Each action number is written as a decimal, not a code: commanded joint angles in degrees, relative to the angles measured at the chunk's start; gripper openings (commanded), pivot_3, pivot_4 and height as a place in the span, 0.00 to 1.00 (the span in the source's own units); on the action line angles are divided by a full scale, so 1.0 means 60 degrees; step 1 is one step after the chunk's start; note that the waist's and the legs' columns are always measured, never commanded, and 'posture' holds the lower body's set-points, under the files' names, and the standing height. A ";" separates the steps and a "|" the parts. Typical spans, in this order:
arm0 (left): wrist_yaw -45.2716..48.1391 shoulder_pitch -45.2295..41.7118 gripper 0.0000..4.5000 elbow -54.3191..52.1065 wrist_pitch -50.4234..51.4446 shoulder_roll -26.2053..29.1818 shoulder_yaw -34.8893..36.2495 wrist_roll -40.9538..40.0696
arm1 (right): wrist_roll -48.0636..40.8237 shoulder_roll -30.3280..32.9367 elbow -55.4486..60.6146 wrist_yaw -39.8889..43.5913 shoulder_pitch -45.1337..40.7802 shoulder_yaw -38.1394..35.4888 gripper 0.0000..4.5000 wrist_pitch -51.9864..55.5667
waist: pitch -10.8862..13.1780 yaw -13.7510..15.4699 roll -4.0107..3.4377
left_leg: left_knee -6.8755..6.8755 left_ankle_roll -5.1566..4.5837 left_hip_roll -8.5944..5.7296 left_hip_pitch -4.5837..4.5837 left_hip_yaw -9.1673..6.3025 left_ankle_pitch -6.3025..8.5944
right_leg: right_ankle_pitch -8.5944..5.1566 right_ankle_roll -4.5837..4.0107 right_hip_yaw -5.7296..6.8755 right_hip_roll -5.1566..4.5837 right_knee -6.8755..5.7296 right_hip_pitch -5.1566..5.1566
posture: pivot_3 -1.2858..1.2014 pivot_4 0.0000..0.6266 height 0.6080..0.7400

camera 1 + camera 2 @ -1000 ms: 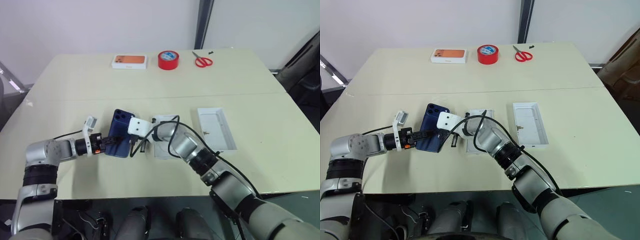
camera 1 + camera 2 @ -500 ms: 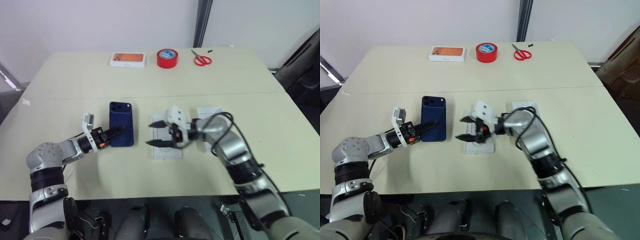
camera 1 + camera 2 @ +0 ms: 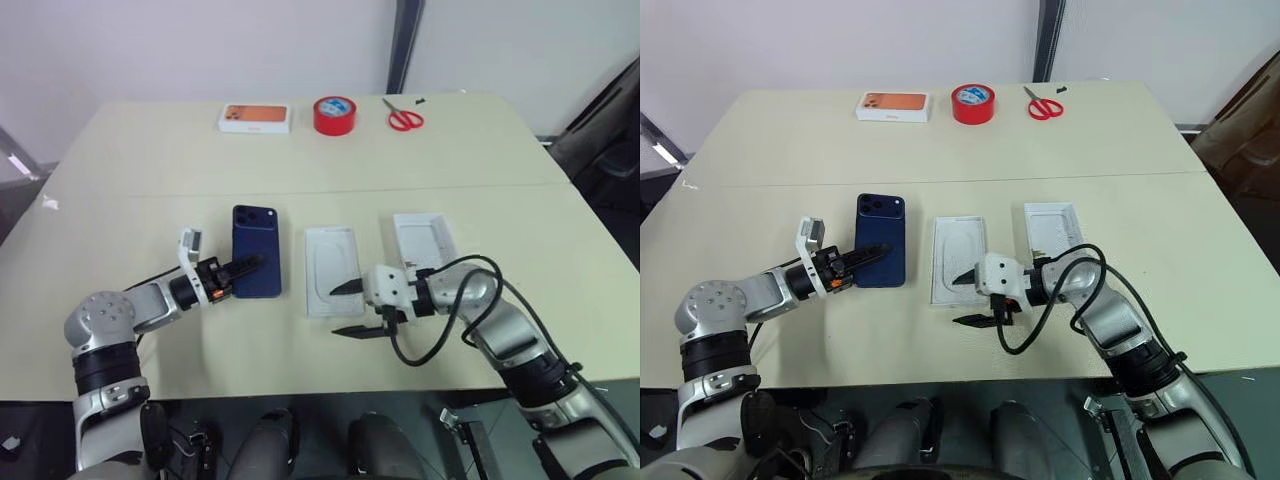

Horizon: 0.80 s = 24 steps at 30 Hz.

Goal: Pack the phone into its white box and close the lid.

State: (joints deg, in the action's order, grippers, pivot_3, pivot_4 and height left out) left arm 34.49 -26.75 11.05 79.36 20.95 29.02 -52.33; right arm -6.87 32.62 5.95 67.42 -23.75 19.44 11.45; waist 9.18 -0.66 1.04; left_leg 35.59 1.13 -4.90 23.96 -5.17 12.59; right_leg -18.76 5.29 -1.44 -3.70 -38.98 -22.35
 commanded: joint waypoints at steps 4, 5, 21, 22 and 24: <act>-0.0170 -0.0153 0.00 -0.0522 -0.0081 -0.0017 0.0121 -0.0530 | 0.0278 -0.0050 -0.0208 -0.0273 0.0119 0.0090 0.57 -0.0527 | 0.0005 0.0008 0.0009 | 0.0018 0.0002 -0.0001 0.0008 -0.0001 0.0000 | 0.0000 0.0000 0.0003 0.0000 0.0000 0.0002 | 0.52 0.24 0.95; -0.0219 -0.0150 0.00 -0.0559 -0.0069 -0.0040 0.0124 -0.0562 | 0.0250 -0.0061 -0.0209 -0.0266 0.0130 0.0090 0.57 -0.0518 | 0.0006 0.0006 0.0009 | 0.0018 0.0002 -0.0001 0.0010 -0.0001 0.0000 | 0.0000 0.0000 0.0003 0.0000 0.0000 0.0000 | 0.52 0.24 0.95; -0.0893 -0.0309 0.00 -0.0846 0.0161 -0.0278 0.0133 -0.1075 | 0.0427 -0.0565 -0.0404 -0.0650 -0.0088 0.0366 0.01 -0.0421 | 0.0006 -0.0003 0.0010 | 0.0025 0.0006 0.0000 0.0013 -0.0001 -0.0003 | 0.0000 0.0000 0.0004 0.0000 -0.0002 -0.0001 | 0.52 0.24 0.95; -0.1039 -0.0433 0.00 -0.0800 0.0172 -0.0345 0.0192 -0.1116 | 0.0453 -0.0691 -0.0439 -0.0676 -0.0197 0.0434 0.01 -0.0368 | 0.0006 -0.0003 0.0010 | 0.0026 0.0006 0.0000 0.0013 -0.0001 -0.0003 | 0.0000 0.0000 0.0004 0.0001 -0.0002 -0.0001 | 0.52 0.24 0.95; -0.1322 -0.0703 0.00 -0.0792 0.0137 -0.0542 0.0275 -0.1222 | 0.0650 -0.1044 -0.0625 -0.0870 -0.0523 0.0610 0.01 -0.0411 | 0.0009 -0.0004 0.0014 | 0.0031 0.0006 0.0000 0.0013 -0.0002 -0.0003 | 0.0000 0.0000 0.0005 0.0002 -0.0004 -0.0001 | 0.52 0.24 0.95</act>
State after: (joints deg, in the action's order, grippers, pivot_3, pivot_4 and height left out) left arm 27.19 -28.50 8.29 80.58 18.24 29.00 -56.83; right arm -3.26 27.97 1.76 63.03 -24.82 22.45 9.62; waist 9.23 -0.69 1.12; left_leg 35.80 1.17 -4.90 24.04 -5.18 12.57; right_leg -18.76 5.29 -1.42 -3.68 -39.02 -22.36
